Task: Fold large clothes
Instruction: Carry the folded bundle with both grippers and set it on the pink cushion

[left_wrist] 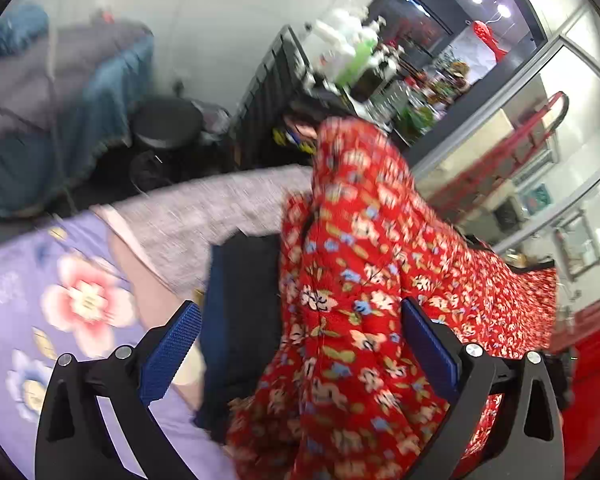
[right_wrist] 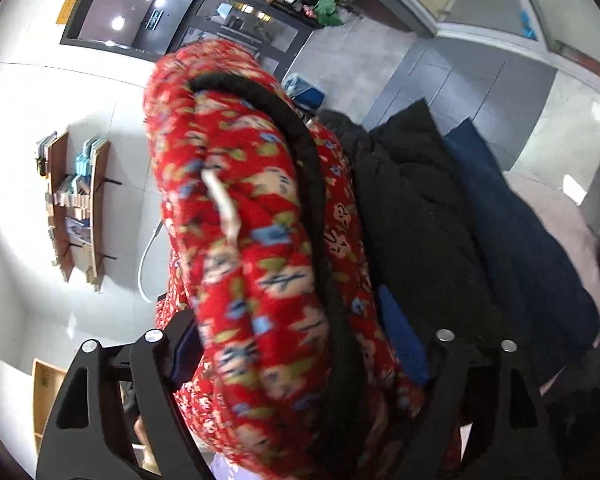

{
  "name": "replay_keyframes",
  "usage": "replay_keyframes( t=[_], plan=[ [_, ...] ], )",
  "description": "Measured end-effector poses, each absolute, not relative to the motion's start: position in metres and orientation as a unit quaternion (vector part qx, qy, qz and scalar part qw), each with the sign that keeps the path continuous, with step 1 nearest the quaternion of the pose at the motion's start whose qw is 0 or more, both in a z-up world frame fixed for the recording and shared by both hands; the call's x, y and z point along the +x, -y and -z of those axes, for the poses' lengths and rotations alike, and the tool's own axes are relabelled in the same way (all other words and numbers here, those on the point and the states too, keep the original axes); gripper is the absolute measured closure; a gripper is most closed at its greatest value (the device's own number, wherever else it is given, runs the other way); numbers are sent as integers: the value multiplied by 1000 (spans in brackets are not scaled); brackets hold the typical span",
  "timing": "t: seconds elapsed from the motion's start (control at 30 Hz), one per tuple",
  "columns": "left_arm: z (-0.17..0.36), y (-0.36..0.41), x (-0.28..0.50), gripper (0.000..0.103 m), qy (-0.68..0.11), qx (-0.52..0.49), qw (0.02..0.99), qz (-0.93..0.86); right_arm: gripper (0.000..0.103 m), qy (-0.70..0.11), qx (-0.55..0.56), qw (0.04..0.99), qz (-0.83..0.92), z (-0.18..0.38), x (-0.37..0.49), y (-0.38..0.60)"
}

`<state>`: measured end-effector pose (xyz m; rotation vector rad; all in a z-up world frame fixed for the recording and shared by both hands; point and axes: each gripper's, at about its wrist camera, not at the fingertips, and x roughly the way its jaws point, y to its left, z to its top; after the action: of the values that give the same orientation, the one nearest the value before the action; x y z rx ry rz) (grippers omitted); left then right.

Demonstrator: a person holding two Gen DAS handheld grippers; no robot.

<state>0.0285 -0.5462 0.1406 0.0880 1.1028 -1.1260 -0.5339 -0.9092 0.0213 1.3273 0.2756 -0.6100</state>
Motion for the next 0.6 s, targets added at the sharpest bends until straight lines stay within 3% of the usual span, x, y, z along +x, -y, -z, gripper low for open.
replay_keyframes(
  t=[0.17,0.27,0.4,0.6],
  plan=[
    [-202,514,9,6,-423,79,749,504,20,-72,561,750,343,-74,-563,892],
    [-222,503,-6,6,-408,106,753,506,16,-83,516,763,381,-110,-563,872],
    [-242,493,-34,6,-404,127,750,509,9,-166,439,783,408,-152,-530,834],
    [-233,509,-83,6,-466,175,688,528,6,-299,351,795,394,-179,-463,782]
  ],
)
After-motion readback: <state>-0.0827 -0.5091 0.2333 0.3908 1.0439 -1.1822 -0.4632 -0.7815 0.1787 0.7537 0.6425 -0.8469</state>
